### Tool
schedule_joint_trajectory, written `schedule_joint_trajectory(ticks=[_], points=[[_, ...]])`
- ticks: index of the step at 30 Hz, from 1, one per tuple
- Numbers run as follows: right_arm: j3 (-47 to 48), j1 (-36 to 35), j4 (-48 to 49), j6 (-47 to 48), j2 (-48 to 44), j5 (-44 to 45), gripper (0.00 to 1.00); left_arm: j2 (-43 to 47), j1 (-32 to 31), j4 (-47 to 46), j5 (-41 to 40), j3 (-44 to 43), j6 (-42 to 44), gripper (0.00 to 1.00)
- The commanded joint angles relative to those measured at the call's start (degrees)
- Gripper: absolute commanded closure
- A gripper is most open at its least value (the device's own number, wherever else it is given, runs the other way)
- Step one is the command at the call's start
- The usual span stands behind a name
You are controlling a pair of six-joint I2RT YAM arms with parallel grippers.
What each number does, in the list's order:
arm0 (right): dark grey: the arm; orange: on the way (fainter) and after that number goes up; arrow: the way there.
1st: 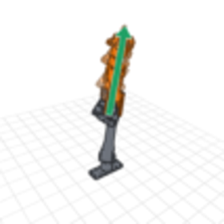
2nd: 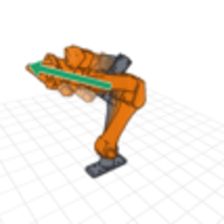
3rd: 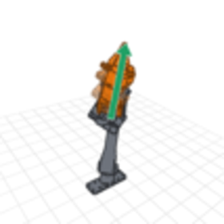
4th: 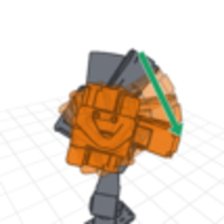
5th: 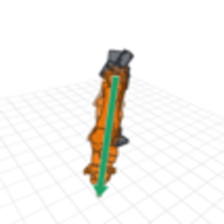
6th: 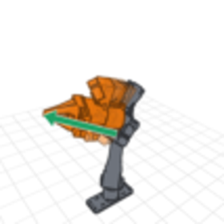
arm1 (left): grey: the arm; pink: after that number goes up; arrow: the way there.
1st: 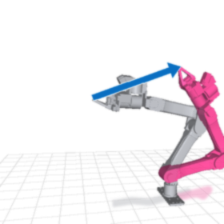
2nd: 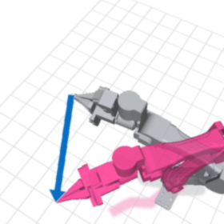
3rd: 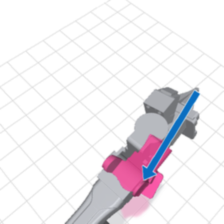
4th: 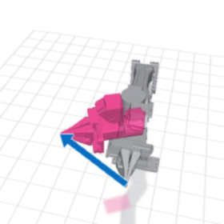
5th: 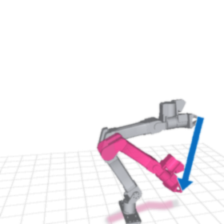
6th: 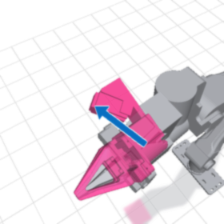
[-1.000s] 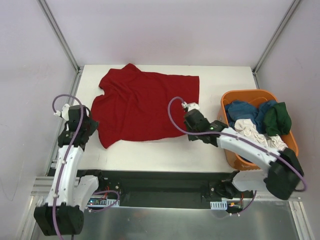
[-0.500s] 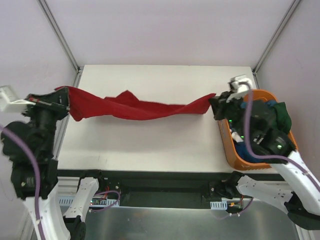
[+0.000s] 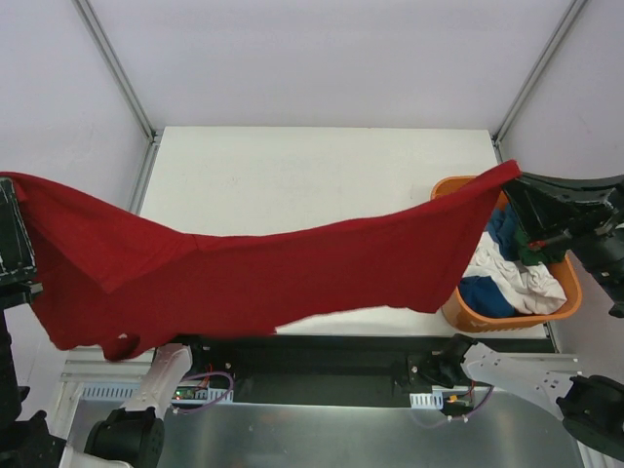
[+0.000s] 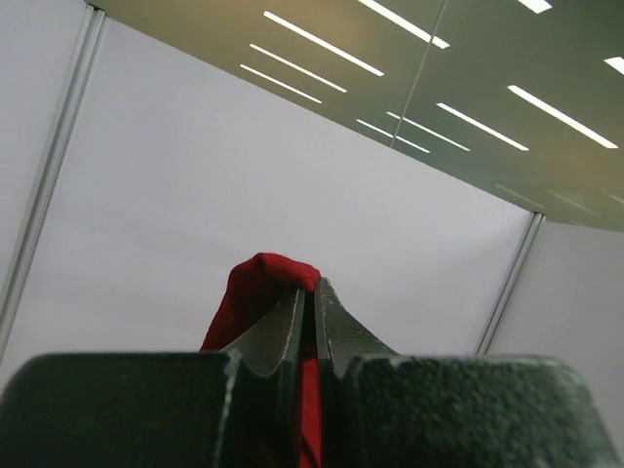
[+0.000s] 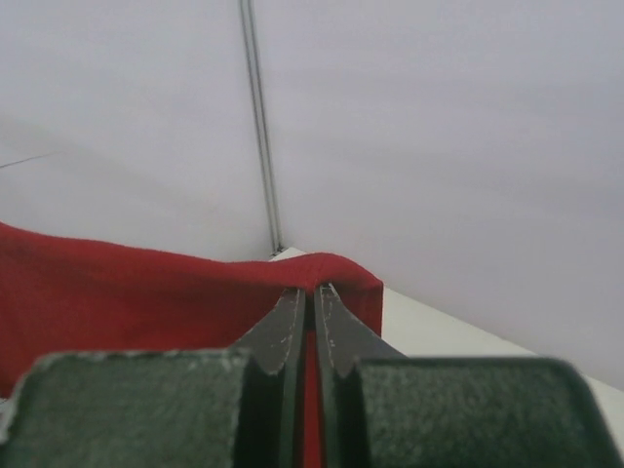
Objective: Fold and stack the t-shirts
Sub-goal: Flatten the tshirt out
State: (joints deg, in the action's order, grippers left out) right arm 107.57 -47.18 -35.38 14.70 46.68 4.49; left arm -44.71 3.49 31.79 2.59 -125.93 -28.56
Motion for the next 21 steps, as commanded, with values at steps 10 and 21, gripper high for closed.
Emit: schedule_joint_trajectory(ticks=[10,21], points=[[-17.2,14.6,5.8,-4.6,18.9,23.9,0.99,-23.8,0.5,-11.7,3.7,20.2,5.3,1.0],[-3.7,28.5,14.8,-7.7,62.8,2.9,0.99,-64.9,0.4,-19.8,7.9,18.1,8.0,1.0]])
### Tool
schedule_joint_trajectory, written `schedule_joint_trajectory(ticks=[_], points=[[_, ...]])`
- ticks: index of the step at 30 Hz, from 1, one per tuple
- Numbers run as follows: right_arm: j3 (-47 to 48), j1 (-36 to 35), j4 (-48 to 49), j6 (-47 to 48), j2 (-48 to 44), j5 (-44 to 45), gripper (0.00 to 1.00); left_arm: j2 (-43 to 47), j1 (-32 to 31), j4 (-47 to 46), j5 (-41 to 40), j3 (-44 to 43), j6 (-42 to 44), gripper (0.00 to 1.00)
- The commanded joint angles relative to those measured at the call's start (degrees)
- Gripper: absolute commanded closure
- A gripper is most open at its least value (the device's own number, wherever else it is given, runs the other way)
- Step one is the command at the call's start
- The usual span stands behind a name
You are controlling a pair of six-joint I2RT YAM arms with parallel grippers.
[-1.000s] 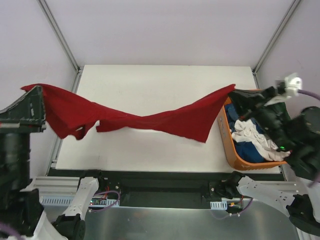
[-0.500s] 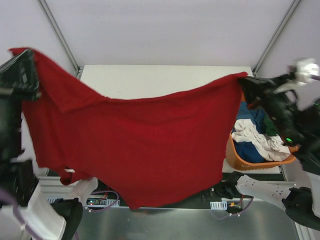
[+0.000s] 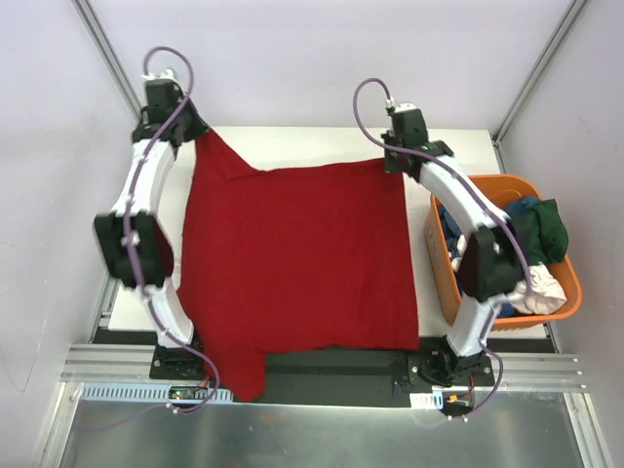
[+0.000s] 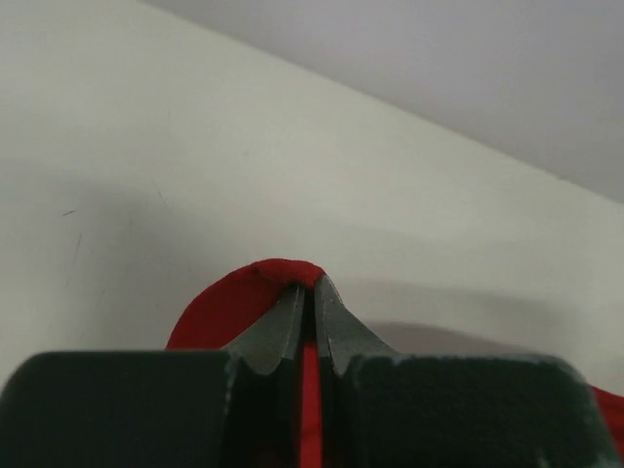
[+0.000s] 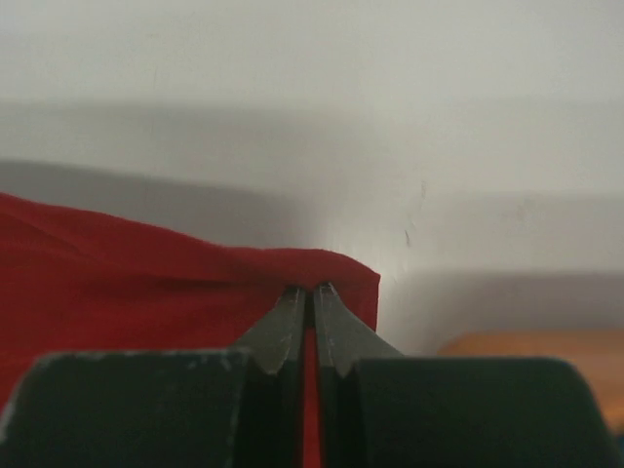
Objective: Fold and stack the t-shirts
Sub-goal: Flatten the tshirt out
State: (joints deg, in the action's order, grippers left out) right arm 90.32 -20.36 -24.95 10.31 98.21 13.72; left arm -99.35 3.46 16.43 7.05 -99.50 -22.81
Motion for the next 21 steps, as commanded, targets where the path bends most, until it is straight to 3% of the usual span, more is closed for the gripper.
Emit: schedule_joint_trajectory(ticks=[1,5,11,17,21], points=[[16.6,1.9,2.9,-3.7,18.0,-6.7,0.99,-16.8,0.4,-4.2,4.2,-10.3,2.3,1.0],[27.8,2.1,-0.3,-3.1,28.6,-7.0,0.99,-26.9,0.4,-3.4,5.8,-17.4,1.2,1.0],[29.2,3.7,1.8,-2.5,31.6,-8.9,0.99,-30.6,0.4,-3.4,5.9,-19.4,0.6,1.0],[25.2,4.2,2.4,-2.0,28.4,-12.4,0.99,-24.0,0.4,-3.4,7.0,-12.0,-0.7,1.0],[20.3,4.2,2.8,-0.9,22.7,-11.8,0.99,-14.8,0.3,-3.5,7.2,-0.4,-3.8,1.0]])
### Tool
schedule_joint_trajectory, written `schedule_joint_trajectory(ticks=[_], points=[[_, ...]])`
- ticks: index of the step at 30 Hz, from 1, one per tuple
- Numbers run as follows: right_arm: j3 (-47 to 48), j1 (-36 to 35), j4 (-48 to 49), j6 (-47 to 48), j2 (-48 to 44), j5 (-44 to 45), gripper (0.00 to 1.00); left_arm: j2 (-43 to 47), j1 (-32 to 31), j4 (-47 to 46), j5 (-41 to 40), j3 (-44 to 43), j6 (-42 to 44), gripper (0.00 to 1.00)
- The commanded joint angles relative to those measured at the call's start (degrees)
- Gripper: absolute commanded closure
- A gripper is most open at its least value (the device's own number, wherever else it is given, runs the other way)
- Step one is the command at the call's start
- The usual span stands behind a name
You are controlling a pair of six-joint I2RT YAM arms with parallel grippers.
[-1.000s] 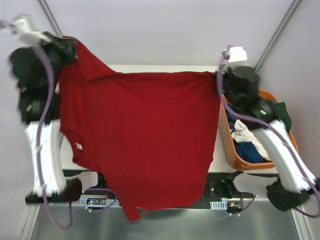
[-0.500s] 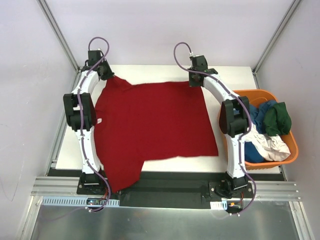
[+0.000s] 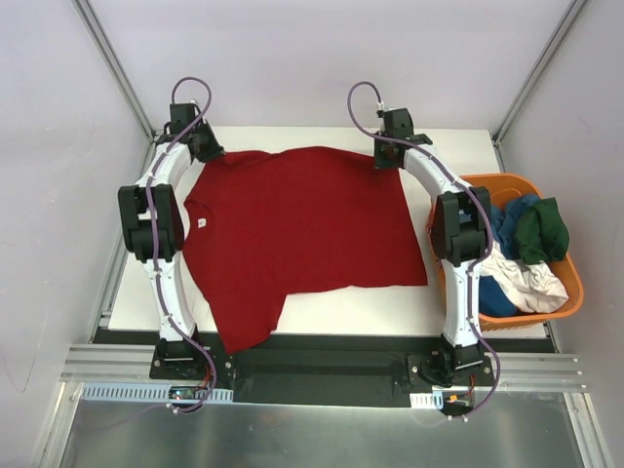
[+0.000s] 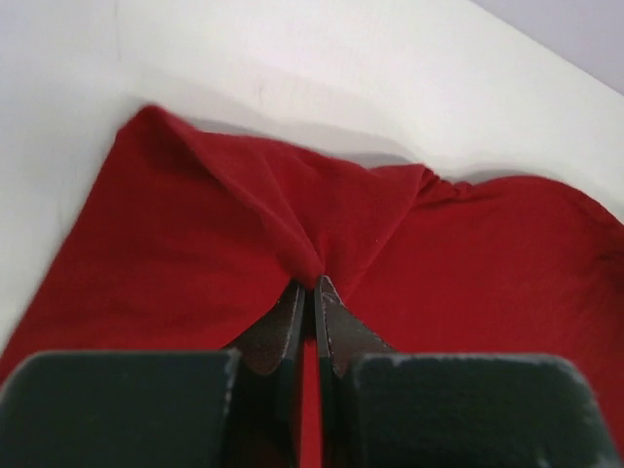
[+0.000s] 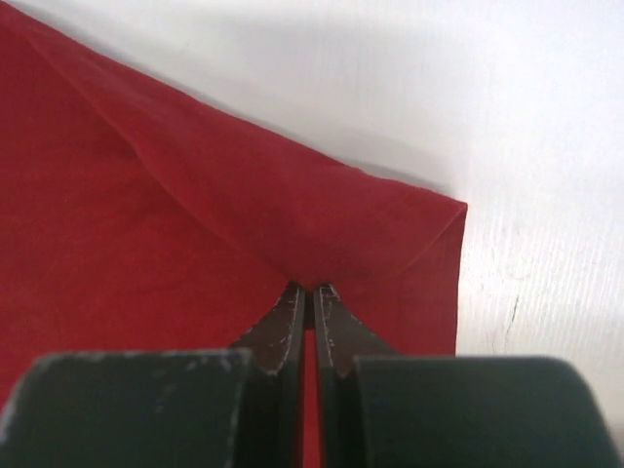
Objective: Fold and stack the t-shirts
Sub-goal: Flatten the tshirt out, then fold the tshirt
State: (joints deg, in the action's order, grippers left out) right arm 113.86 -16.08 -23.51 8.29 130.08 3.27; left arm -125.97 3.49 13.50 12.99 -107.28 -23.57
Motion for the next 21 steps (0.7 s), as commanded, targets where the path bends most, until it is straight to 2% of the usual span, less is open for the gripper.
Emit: schedule_joint_trajectory(ticks=[1,5,11,21], points=[[-4.2,-0.1,1.4,1.5,-10.0,-1.0,0.99,13.4,0.1,-0.8,1.4,9.4,-4.3,1.0],[-7.3,0.2,0.2,2.3,-13.8,1.0,0.99,21.4,-1.4,-1.1,-2.4,21.0,-7.0,1.0],[-7.2,1.1,-2.9,3.3,-15.4,0.0,0.99,35.7,-2.2,-0.8,-5.5,36.2,-14.1,1.0],[-4.4,4.1,-5.8,4.4,-15.2,-2.6,0.99,56.8,-3.4,-0.3,-7.5,53.1,-20.9,1.0]])
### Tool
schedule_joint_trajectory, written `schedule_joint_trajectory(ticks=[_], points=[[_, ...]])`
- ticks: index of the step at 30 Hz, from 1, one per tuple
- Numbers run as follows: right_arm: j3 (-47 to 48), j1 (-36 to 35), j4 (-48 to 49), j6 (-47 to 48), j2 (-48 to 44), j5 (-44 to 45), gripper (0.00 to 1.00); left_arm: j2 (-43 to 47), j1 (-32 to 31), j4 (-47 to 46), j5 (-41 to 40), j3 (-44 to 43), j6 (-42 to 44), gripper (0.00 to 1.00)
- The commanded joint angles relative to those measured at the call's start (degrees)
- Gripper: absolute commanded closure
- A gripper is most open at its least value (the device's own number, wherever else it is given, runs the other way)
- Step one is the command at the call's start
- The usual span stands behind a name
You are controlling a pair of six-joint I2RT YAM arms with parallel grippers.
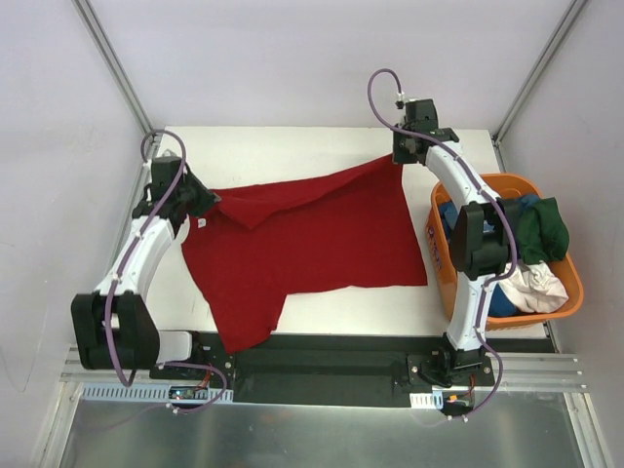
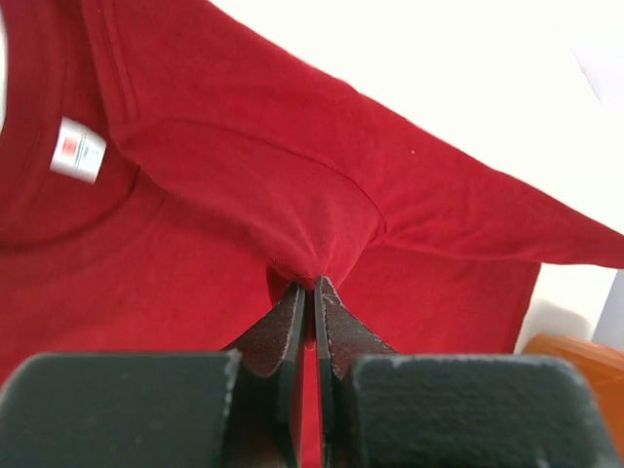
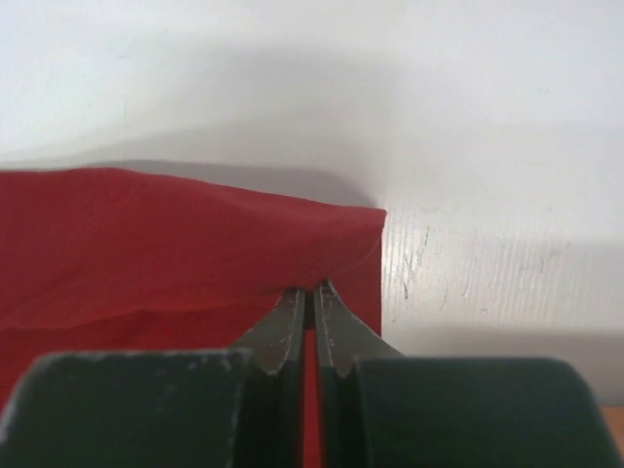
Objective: Fold and stack the t-shirts
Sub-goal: Fold the tshirt
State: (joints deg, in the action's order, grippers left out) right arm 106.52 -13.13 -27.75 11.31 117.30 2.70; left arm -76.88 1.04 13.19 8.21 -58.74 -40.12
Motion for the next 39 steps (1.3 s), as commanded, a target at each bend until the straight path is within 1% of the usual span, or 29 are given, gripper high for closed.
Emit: schedule_joint_trajectory(ticks=[1,6,7,9,13,18,21,27,30,31,32,37,38,39], points=[[3.0,1.3,-1.9,1.6,-2.4,-2.2,0.99,9.0,-0.9,0.3,-2.9,5.6,-4.9,1.0],[2.2,1.8,-2.8,2.4,-2.7,-2.2,0.99,15.3,-0.9,1.9,-4.7,9.6,-5.1,1.0],[1.9,1.8,-2.9,2.6,-2.8,-4.2,0.99,15.6,-0.9,2.1,-4.6,10.1,-5.1,1.0],[1.2,1.9,-3.0,2.9,-3.1,-4.7,0.99,16.2,-0.9,2.9,-4.4,11.5,-5.0,1.0],[-2.2,1.8,-3.5,3.8,-4.5,-4.5,0.99,15.8,-0.9,3.8,-3.0,13.4,-5.1,1.0],[-8.4,1.8,-3.9,6.0,-8.7,-3.8,0.97,15.4,-0.9,4.8,-4.3,14.6,-5.1,1.0],[-12.1,1.8,-4.2,7.3,-10.6,-4.4,0.96,14.8,-0.9,5.5,-5.8,14.1,-4.6,1.0],[-15.5,1.7,-6.3,8.9,-12.3,-3.1,0.92,13.3,-0.9,7.1,-6.3,13.0,-4.4,1.0],[-16.9,1.7,-7.3,9.8,-13.0,-3.8,0.85,12.7,-0.9,7.4,-6.2,12.9,-4.5,1.0],[-17.2,1.7,-7.3,10.2,-13.1,-4.9,0.82,12.7,-0.9,7.4,-6.1,12.8,-4.4,1.0],[-17.5,1.4,-7.6,10.6,-13.7,-5.1,0.73,12.6,-0.9,7.5,-5.8,12.7,-4.4,1.0],[-18.4,0.6,-6.9,11.3,-15.3,-6.3,0.63,12.1,-0.9,7.6,-5.3,12.2,-4.3,1.0],[-18.4,0.4,-7.0,11.4,-15.8,-6.9,0.58,12.0,-0.9,7.6,-5.1,12.1,-4.2,1.0],[-18.2,0.2,-6.9,11.4,-16.0,-7.5,0.56,11.8,-0.9,7.7,-5.0,12.0,-4.2,1.0]])
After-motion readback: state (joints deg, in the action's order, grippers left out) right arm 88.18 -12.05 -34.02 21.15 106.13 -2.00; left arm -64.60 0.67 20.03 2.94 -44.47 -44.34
